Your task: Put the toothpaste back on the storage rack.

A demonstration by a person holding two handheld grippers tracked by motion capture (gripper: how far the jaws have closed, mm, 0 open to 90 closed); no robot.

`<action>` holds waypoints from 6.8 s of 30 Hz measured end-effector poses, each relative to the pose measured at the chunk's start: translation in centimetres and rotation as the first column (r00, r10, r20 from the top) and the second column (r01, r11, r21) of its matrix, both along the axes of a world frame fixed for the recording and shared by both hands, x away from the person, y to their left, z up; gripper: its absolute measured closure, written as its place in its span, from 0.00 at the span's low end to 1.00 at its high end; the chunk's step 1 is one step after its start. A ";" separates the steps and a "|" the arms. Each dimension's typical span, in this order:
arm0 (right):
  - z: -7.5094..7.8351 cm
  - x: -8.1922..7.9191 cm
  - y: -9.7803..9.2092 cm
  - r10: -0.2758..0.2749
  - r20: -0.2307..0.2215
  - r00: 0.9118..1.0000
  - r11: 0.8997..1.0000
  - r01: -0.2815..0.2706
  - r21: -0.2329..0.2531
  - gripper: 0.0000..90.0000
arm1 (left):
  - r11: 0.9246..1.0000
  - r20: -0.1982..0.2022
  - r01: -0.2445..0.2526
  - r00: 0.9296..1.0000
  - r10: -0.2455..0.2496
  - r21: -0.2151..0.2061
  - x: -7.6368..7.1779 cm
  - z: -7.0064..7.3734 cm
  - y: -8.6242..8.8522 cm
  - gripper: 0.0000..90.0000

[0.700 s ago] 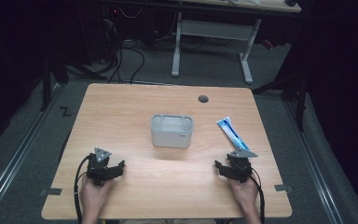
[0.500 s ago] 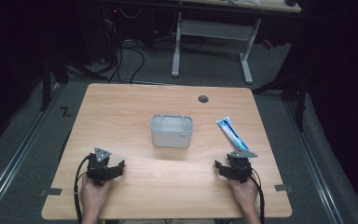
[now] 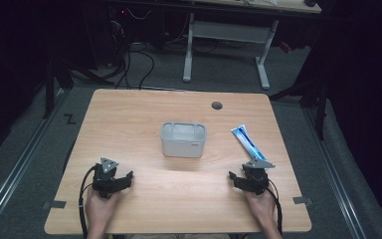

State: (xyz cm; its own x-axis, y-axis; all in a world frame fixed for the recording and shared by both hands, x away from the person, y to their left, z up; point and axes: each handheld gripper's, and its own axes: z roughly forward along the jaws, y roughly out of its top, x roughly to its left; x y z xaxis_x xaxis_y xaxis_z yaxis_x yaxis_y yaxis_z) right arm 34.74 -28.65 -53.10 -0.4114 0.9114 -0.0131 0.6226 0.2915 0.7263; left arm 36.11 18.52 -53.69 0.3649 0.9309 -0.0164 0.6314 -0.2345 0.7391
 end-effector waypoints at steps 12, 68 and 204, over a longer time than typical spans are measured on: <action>0.0 0.0 0.0 -0.002 -0.004 1.000 1.000 0.002 0.007 0.40 | 1.000 0.000 0.001 1.000 -0.001 0.000 0.0 0.0 0.0 0.27; 1.6 -3.0 -3.7 -0.054 0.141 0.989 0.995 0.041 0.095 0.52 | 1.000 -0.002 0.000 1.000 -0.001 -0.012 0.0 0.0 0.1 0.27; 4.1 13.6 -3.0 -0.125 -0.154 0.980 0.987 0.106 -0.123 0.50 | 1.000 -0.001 0.005 1.000 -0.005 0.000 0.0 0.0 0.1 0.27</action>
